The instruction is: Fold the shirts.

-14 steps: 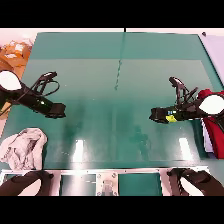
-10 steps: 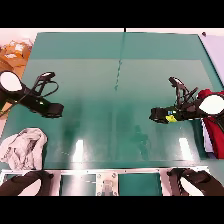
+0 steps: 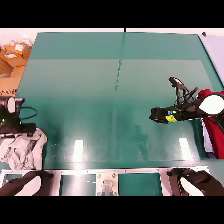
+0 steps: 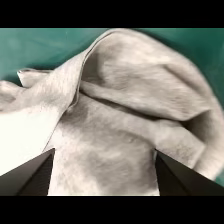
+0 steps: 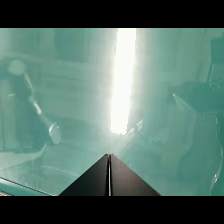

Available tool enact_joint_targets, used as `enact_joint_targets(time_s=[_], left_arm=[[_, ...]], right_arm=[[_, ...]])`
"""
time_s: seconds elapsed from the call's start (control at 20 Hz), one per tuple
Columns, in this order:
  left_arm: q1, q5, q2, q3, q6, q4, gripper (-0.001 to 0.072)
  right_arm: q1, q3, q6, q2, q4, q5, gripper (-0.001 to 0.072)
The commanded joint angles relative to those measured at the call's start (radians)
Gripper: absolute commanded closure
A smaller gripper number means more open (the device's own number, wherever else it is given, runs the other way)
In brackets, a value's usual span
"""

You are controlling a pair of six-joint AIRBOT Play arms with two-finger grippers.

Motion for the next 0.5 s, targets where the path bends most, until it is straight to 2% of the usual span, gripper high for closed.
enact_joint_targets(time_s=[0.0,0.05,0.1,0.15,0.2,0.3,0.45], left_arm=[[0.117,0.140,-0.001,-0.114,0.063,-0.053,-0.0006],[0.126,0.154,-0.001,-0.127,0.064,-0.054,0.0008],[0.134,0.159,-0.001,-0.133,0.069,-0.053,0.0219],[0.134,0.153,-0.001,-0.133,0.073,-0.050,0.0551],[0.134,0.133,-0.001,-0.130,0.103,-0.057,0.0685],[0.134,0.070,-0.001,-0.083,0.130,-0.082,0.0685],[0.089,-0.076,0.000,0.142,0.179,-0.238,0.0687]], right_arm=[[0.001,0.000,0.000,0.001,0.000,0.000,0.0700],[0.001,0.000,0.000,0.001,0.000,0.000,0.0700],[0.001,0.000,0.000,0.001,0.000,0.000,0.0701],[0.001,0.000,0.000,0.001,0.000,0.000,0.0700],[0.001,0.000,0.000,0.001,0.000,0.000,0.0700],[0.001,0.000,0.000,0.001,0.000,0.000,0.0700],[0.001,0.000,0.000,0.001,0.000,0.000,0.0700]])
